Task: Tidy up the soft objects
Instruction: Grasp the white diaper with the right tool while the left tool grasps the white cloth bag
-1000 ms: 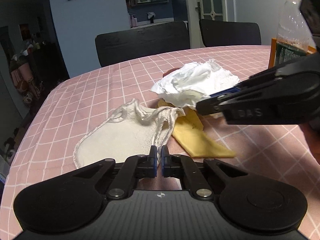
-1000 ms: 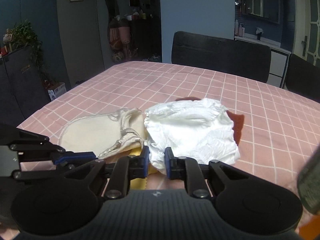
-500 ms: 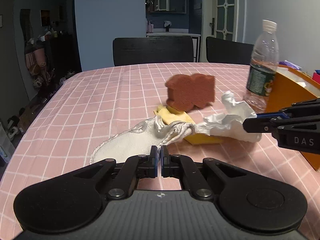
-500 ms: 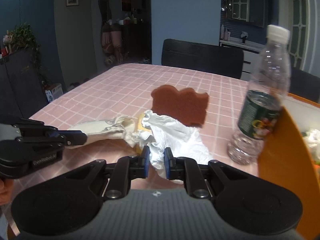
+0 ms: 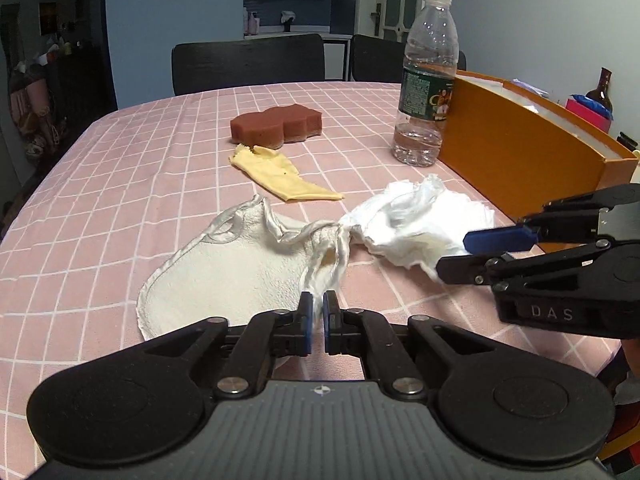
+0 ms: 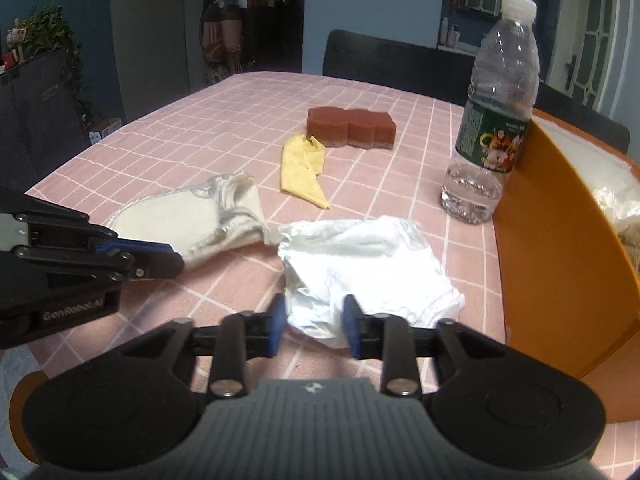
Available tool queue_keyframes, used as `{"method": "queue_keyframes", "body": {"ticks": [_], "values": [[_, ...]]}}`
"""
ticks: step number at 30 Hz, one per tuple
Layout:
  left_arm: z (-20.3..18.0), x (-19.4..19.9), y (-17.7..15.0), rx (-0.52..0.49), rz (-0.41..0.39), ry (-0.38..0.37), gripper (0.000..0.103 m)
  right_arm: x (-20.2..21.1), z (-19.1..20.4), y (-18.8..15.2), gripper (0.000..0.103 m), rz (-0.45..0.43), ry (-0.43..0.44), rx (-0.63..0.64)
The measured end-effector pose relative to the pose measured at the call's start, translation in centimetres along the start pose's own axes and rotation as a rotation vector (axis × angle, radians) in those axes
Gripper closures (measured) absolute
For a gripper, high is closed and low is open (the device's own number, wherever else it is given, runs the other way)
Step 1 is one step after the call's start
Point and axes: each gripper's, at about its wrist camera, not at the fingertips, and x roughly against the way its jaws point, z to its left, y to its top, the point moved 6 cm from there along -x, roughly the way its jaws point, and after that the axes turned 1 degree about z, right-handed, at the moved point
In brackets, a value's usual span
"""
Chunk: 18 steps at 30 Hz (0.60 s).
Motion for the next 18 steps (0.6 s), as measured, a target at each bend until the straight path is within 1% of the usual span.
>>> {"method": "queue_keyframes", "body": {"ticks": [1,2,3,4,5,6,7,8,9,10,13,16,18], "values": [[-0.2,0.1,0.0,-0.006,-0.007,-0.001,0.085,0.4,0.1,0.3,0.049,-0.013,0.001,0.015],[-0.3,0.3,0.1,-0.019,-0.009,-0.005,0.068,0.5,0.1,0.5,0.043,-0.022,-0.004,0.031],[-0.3,0.4,0.2,-0.033,-0.013,-0.001,0.058,0.6,0.1,0.8,0.032,-0.027,-0.018,0.046],[-0.2,0.6,0.3,-0.048,-0.021,0.012,0.042,0.5,-0.2,1.1,0.022,-0.027,-0.041,0.058],[0.1,0.6,0.6,-0.063,-0.031,0.027,0.038,0.2,-0.5,1.4,0.018,-0.019,-0.062,0.066],[0.5,0.7,0.8,-0.07,-0.037,0.042,0.036,-0.3,-0.9,1.5,0.016,-0.003,-0.081,0.068],[1.0,0.6,1.0,-0.068,-0.036,0.052,0.028,-0.6,-1.2,1.5,0.015,0.009,-0.095,0.062],[1.6,0.5,1.1,-0.061,-0.03,0.057,0.016,-1.0,-1.5,1.4,0.014,0.015,-0.098,0.047],[2.3,0.4,1.2,-0.046,-0.022,0.063,0.012,-1.4,-1.8,1.4,0.008,0.024,-0.095,0.027],[3.2,0.1,1.2,-0.03,-0.011,0.07,0.011,-1.9,-2.1,1.3,0.005,0.031,-0.088,0.002],[5.6,-0.6,1.1,0.017,0.03,0.103,0.009,-3.5,-3.0,1.2,0.005,0.073,-0.079,-0.061],[6.9,-1.7,1.1,-0.011,0.072,0.111,0.009,-4.8,-3.6,0.7,0.004,0.11,-0.055,-0.122],[7.4,-2.4,1.1,-0.04,0.088,0.103,0.009,-4.9,-3.7,0.6,0.005,0.103,-0.043,-0.14]]}}
